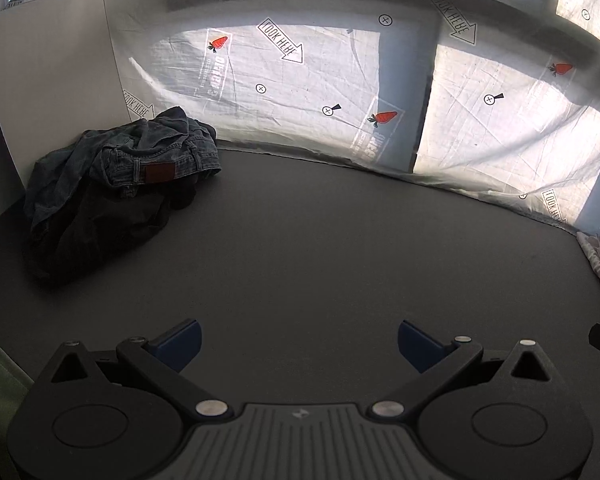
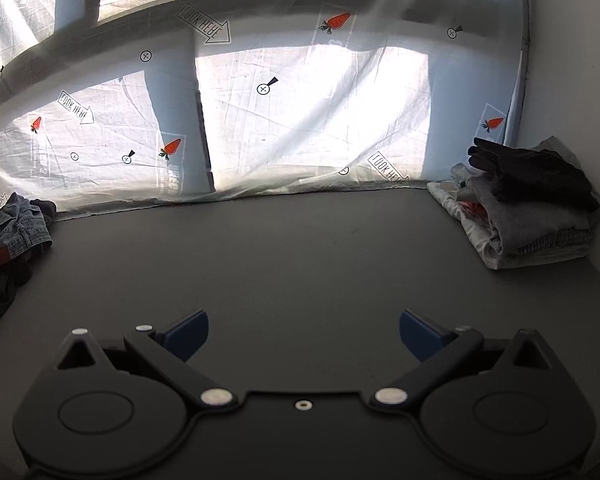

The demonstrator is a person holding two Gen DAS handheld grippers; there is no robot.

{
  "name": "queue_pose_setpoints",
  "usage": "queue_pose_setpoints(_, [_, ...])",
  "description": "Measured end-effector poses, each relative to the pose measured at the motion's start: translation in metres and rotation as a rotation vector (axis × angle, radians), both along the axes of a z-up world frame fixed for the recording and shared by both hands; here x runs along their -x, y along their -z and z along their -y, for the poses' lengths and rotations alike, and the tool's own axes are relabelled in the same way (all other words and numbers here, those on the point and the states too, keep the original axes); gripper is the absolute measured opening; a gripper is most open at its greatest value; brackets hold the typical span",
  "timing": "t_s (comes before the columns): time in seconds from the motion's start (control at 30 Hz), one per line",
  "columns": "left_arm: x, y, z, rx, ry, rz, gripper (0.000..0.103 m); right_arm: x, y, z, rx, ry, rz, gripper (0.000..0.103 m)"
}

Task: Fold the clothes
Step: 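Reach both grippers into the crumpled blue jeans pile and grasp them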

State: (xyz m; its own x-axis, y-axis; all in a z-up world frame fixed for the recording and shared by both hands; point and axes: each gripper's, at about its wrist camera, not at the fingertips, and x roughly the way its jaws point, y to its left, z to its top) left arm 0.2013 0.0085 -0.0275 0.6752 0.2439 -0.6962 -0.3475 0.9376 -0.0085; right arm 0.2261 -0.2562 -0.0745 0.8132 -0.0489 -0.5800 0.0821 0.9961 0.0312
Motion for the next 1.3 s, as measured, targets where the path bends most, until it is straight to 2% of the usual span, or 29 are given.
queue_pose_setpoints(0.27, [-0.035,0.019,-0.101,0.012,-0.149,-0.024,0.103,-0.064,0.018,-0.084,0.090,-0.098,-0.046,0.103])
queue_pose_setpoints(0.4, [-0.065,0.026,-0.170,0.025,-0.195,-0.005,0.103,-0.102,0.022,-0.137,0.069,-0.066,-0.065,0.103])
queue_pose_setpoints(0.5, [-0.086,0.035,-0.223,0.047,-0.232,0.001,0.103,-0.133,0.026,-0.184,0.045,-0.112,-0.065,0.102])
queue_pose_setpoints(0.57, [-0.100,0.043,-0.261,0.044,-0.259,-0.001,0.103,-0.156,0.029,-0.215,-0.005,-0.131,-0.081,0.098])
queue_pose_setpoints(0.63, [-0.114,0.052,-0.295,0.031,-0.277,-0.013,0.103,-0.179,0.032,-0.249,-0.087,-0.155,-0.103,0.091])
queue_pose_setpoints(0.67, [-0.122,0.057,-0.312,0.025,-0.284,-0.018,0.103,-0.190,0.034,-0.271,-0.091,-0.167,-0.107,0.088])
queue_pose_setpoints(0.73, [-0.137,0.069,-0.344,0.016,-0.302,-0.030,0.103,-0.211,0.037,-0.315,-0.092,-0.192,-0.115,0.072])
queue_pose_setpoints(0.87, [-0.162,0.091,-0.405,0.029,-0.370,-0.037,0.103,-0.251,0.043,-0.390,-0.218,-0.316,-0.169,0.063])
queue_pose_setpoints(0.97, [-0.171,0.107,-0.436,0.074,-0.419,-0.033,0.103,-0.278,0.056,-0.430,-0.382,-0.365,-0.248,0.055])
queue_pose_setpoints(1.07, [-0.176,0.123,-0.455,0.132,-0.418,-0.055,0.102,-0.304,0.072,-0.470,-0.549,-0.385,-0.319,0.048])
queue_pose_setpoints(1.13, [-0.177,0.133,-0.463,0.172,-0.400,-0.056,0.102,-0.315,0.083,-0.484,-0.681,-0.371,-0.371,0.033])
queue_pose_setpoints(1.17, [-0.176,0.137,-0.467,0.198,-0.379,-0.044,0.097,-0.319,0.089,-0.488,-0.742,-0.363,-0.397,0.030])
queue_pose_setpoints(1.2, [-0.176,0.140,-0.472,0.222,-0.358,-0.035,0.093,-0.323,0.095,-0.496,-0.808,-0.351,-0.427,0.021])
queue_pose_setpoints(1.23, [-0.177,0.143,-0.477,0.242,-0.345,-0.031,0.092,-0.324,0.097,-0.502,-0.825,-0.351,-0.440,0.016])
queue_pose_setpoints(1.3, [-0.180,0.146,-0.486,0.282,-0.330,-0.028,0.087,-0.323,0.098,-0.513,-0.831,-0.371,-0.446,0.016])
